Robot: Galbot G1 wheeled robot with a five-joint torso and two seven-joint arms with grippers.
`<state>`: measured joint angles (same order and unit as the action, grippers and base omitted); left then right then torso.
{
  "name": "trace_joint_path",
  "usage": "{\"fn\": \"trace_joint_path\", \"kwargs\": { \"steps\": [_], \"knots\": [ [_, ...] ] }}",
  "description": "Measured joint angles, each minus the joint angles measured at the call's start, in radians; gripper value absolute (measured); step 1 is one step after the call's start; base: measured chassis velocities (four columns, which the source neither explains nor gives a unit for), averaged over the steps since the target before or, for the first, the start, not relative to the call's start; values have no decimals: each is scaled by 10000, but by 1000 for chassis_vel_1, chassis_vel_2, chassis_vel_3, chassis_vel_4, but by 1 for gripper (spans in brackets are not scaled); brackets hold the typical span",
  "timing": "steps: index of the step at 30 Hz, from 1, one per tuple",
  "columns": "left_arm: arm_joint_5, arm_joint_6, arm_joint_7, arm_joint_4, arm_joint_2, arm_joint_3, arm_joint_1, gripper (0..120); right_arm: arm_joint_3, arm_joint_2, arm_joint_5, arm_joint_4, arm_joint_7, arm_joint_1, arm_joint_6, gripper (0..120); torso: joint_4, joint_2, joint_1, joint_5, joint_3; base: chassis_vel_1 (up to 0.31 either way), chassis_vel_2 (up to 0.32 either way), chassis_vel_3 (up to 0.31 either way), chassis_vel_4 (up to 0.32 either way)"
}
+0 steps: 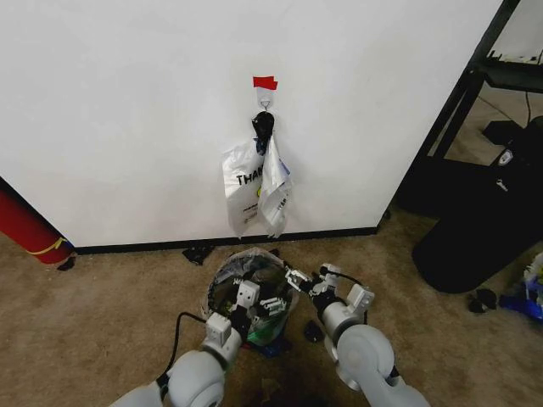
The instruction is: Pick up the garbage bag from the wall and place it over the trash bin.
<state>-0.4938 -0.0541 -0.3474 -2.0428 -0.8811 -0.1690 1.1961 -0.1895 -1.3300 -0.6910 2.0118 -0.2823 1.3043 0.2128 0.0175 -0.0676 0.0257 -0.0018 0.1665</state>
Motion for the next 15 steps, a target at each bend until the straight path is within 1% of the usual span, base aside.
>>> {"fn": "trace_joint_path", "kwargs": {
  "steps": [1, 3, 4, 5, 7, 8, 12, 13, 15],
  "knots": [
    [46, -331, 13, -179, -177, 596, 440, 100, -126, 39, 681, 142, 195, 173, -553, 100, -2, 0, 0, -1, 0, 0, 0, 0, 0],
    [178, -780, 53, -255, -460, 1311, 886, 100, -421, 55, 1474, 340, 405, 517, -1334, 100, -3, 0, 0, -4, -1, 0, 0, 0, 0],
    [266, -1040, 109, -277, -586, 1764, 1116, 100, -620, 55, 1921, 424, 529, 764, -1789, 100, 1, 0, 0, -5, 0, 0, 0, 0, 0],
    [266, -1040, 109, -277, -586, 1764, 1116, 100, -620, 55, 1921, 424, 529, 764, -1789, 100, 1, 0, 0, -5, 0, 0, 0, 0, 0],
    [435, -1584, 203, -285, -834, 2774, 1506, 100, -1098, 6, 2907, 578, 812, 1326, -2726, 100, 0, 0, 0, 1, 0, 0, 0, 0, 0],
    [434, -1812, 249, -293, -965, 3301, 1686, 100, -1380, -86, 3378, 679, 941, 1645, -3105, 100, 1, 0, 0, -3, -1, 0, 0, 0, 0],
    [430, -2603, 603, -288, -1459, 5155, 2396, 100, -2235, -663, 4395, 1252, 1360, 2865, -4164, 100, 1, -1, 0, -2, -1, 0, 0, 0, 0],
    [430, -2603, 603, -288, -1459, 5155, 2396, 100, -2235, -663, 4395, 1252, 1360, 2865, -4164, 100, 1, -1, 0, -2, -1, 0, 0, 0, 0],
    [425, -2807, 800, -354, -1623, 5733, 2793, 100, -2445, -869, 4763, 1485, 1557, 3512, -4567, 100, 0, 0, 0, -6, -1, 0, 0, 0, 0]
  ]
}}
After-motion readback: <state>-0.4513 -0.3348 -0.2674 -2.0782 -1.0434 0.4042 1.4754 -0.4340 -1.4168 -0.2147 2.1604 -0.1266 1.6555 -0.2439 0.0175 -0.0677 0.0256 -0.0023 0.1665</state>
